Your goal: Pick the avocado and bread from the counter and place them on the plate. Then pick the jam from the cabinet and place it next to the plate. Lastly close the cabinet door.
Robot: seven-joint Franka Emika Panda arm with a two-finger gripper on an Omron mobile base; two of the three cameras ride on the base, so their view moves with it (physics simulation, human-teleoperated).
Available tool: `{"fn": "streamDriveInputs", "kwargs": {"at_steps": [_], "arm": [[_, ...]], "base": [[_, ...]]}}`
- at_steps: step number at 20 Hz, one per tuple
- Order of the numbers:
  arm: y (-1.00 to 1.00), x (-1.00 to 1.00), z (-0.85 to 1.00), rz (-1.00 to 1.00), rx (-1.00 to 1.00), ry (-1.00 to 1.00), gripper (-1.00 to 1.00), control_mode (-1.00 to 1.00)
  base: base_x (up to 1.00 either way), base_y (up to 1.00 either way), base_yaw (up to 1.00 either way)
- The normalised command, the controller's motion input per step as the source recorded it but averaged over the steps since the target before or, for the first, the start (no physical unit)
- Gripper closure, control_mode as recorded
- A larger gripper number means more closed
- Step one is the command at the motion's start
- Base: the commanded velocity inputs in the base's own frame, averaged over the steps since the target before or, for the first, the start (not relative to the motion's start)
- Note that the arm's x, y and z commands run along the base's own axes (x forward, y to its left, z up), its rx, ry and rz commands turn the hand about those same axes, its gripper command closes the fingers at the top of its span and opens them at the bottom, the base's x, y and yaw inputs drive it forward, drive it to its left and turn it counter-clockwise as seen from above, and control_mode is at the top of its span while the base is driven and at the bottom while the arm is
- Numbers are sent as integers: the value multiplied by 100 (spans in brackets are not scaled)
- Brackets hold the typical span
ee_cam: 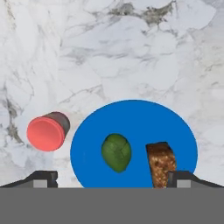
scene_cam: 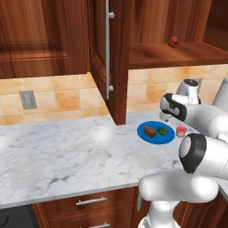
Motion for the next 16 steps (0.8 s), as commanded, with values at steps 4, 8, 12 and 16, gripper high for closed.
{"fn": "streamDriveInputs", "kwargs": {"at_steps": [4,8,12,16], "arm": [[0,-66,30,0,0,-7,-100,-100],[0,-58,56,0,0,-4,-100,-100],[0,-46,51,0,0,2,-100,-100],[0,-53,28,-1,1,8,-100,-100]], "base": [[0,0,0],[0,0,0],[0,0,0],[0,0,0]]}}
